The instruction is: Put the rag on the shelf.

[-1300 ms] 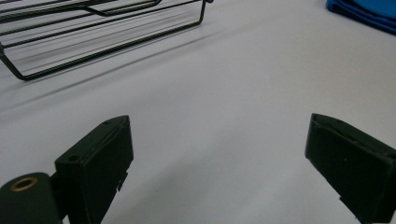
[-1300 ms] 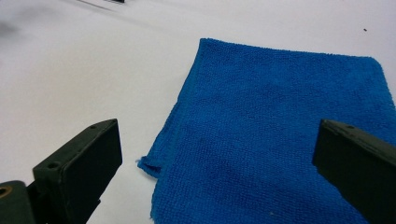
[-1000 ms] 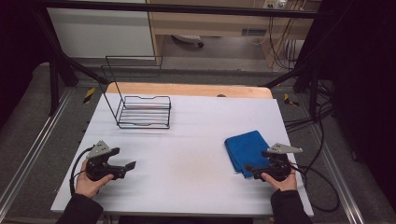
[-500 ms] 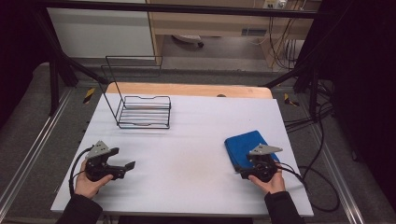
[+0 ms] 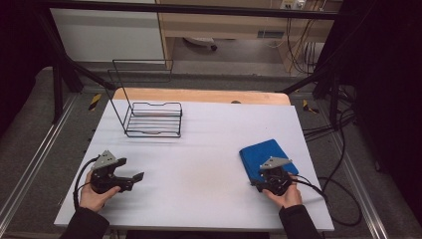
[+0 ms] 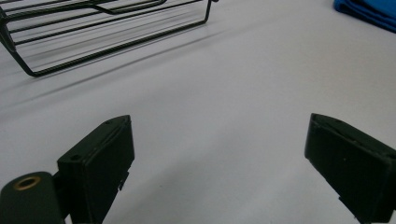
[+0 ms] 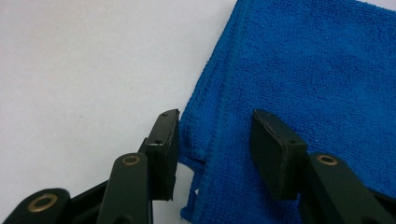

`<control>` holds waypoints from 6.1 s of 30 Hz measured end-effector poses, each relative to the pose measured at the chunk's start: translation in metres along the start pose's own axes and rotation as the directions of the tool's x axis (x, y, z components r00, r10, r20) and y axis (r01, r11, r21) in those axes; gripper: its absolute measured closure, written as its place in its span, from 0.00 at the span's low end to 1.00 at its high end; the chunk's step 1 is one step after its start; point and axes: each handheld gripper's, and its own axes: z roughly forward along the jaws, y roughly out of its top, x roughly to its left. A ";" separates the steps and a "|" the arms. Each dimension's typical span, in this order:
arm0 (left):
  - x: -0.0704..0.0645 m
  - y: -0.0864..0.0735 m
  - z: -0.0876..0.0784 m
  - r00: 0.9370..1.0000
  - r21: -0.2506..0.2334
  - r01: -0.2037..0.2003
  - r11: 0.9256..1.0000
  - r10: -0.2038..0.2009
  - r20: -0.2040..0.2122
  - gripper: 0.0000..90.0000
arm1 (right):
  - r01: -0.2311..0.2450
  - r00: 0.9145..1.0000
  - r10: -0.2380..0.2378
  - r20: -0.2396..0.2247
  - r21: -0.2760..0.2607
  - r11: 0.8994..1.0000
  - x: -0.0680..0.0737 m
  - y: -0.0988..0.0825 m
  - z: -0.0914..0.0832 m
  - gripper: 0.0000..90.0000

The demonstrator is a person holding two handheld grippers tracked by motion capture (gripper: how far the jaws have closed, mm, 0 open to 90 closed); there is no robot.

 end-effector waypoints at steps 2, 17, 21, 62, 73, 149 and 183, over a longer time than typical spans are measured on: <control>0.000 0.000 0.000 1.000 0.002 0.000 1.000 0.000 0.000 0.09 | 0.006 1.000 -0.006 0.003 0.005 1.000 0.000 0.000 -0.001 0.59; 0.000 0.000 0.000 1.000 0.002 0.000 1.000 0.000 -0.001 0.10 | 0.045 0.999 -0.046 0.008 0.031 0.998 -0.004 -0.001 -0.003 0.73; 0.000 0.000 0.000 1.000 0.003 0.004 1.000 -0.004 0.001 0.10 | 0.063 0.998 -0.063 0.019 0.032 0.998 -0.006 0.000 -0.003 0.87; 0.002 0.000 0.000 1.000 0.009 0.007 1.000 -0.007 -0.016 0.11 | -0.101 0.965 0.067 -0.254 -0.125 0.987 0.081 0.081 0.023 0.96; 0.002 0.001 -0.001 1.000 0.007 0.012 1.000 -0.012 -0.015 0.11 | -0.070 0.938 0.024 -0.344 -0.121 0.990 0.131 0.105 0.056 0.95; -0.066 0.089 0.105 1.000 0.130 -0.018 0.991 0.017 0.009 0.26 | -0.137 0.980 0.098 -0.175 -0.228 0.964 0.020 0.032 0.005 0.04; -0.059 0.077 0.148 0.997 0.234 0.051 0.971 -0.061 0.036 0.91 | -0.177 0.968 0.134 -0.214 -0.199 0.964 0.016 0.041 0.014 0.13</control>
